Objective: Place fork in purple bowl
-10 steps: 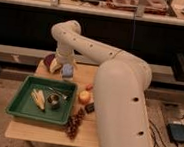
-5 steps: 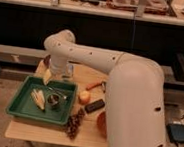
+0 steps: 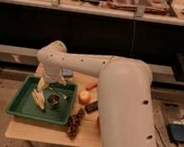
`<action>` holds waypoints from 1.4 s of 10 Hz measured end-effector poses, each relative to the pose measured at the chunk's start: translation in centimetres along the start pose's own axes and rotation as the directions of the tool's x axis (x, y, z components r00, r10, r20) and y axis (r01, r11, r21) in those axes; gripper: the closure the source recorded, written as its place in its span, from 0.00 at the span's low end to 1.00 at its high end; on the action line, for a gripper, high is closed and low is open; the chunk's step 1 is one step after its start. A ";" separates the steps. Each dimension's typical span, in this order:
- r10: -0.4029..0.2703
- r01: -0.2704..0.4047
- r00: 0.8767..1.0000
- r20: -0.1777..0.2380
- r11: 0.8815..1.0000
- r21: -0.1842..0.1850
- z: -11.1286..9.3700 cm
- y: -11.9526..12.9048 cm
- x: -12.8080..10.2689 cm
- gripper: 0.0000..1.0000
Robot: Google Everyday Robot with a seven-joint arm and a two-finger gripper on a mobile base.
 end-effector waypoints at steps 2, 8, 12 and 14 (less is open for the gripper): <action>0.005 -0.005 1.000 0.001 1.000 0.001 0.7 -1.3 0.5 0.38; 0.150 -0.150 0.989 0.001 0.989 -0.002 3.8 3.1 1.1 0.50; 0.163 -0.165 0.986 -0.045 0.985 -0.041 5.5 6.4 1.6 0.43; 0.150 -0.152 0.987 -0.050 0.987 -0.043 6.3 7.3 1.5 0.43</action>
